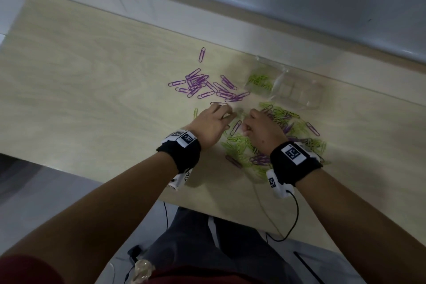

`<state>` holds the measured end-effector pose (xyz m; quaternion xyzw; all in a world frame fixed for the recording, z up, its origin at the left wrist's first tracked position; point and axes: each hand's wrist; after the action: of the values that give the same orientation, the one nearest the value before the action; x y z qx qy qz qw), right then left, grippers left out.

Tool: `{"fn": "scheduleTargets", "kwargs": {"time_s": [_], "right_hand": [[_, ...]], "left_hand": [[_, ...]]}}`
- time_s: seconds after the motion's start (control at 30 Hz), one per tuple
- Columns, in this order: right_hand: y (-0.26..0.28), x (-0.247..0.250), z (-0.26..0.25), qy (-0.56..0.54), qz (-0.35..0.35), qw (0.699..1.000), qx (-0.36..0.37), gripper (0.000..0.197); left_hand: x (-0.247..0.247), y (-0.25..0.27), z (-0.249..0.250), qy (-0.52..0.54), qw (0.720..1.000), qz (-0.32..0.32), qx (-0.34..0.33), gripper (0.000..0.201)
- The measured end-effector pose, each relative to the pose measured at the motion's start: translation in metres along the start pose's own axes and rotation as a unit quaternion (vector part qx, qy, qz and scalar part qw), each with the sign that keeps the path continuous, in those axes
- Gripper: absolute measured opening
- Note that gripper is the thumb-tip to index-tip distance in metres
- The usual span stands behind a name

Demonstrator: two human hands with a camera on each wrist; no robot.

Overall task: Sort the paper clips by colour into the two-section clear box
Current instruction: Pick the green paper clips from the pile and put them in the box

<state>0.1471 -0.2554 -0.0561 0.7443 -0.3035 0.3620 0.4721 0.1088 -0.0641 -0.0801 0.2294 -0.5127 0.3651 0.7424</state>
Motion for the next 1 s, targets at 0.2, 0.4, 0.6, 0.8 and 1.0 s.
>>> {"fn": "scheduleTargets", "kwargs": {"time_s": [0.2, 0.4, 0.6, 0.8, 1.0], "right_hand": [[-0.002, 0.008, -0.001, -0.019, 0.019, 1.0, 0.014, 0.016], [-0.008, 0.003, -0.007, 0.011, 0.002, 1.0, 0.003, 0.007], [0.002, -0.003, 0.001, 0.072, 0.035, 0.997, 0.019, 0.02], [0.009, -0.003, -0.006, 0.128, 0.053, 0.99, 0.008, 0.027], [0.004, 0.014, -0.017, 0.139, 0.066, 0.986, -0.057, 0.034]], "left_hand": [[0.0, 0.028, 0.011, 0.039, 0.998, 0.045, 0.005, 0.034], [0.008, 0.055, 0.0, 0.049, 0.956, 0.161, 0.241, 0.033], [-0.001, 0.033, 0.008, 0.09, 0.959, 0.126, 0.237, 0.033], [-0.008, 0.005, 0.018, 0.038, 0.985, 0.064, 0.159, 0.043], [-0.005, 0.025, 0.016, 0.045, 0.997, 0.02, 0.056, 0.038]]}}
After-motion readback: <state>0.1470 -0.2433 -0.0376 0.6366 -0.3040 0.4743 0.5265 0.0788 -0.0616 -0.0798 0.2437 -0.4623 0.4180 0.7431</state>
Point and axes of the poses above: each hand's wrist, its own y-axis away from the middle knuckle, its own x-axis out of the back of the hand, z = x × y, and after that the axes turned 12 degrees about -x, right-handed
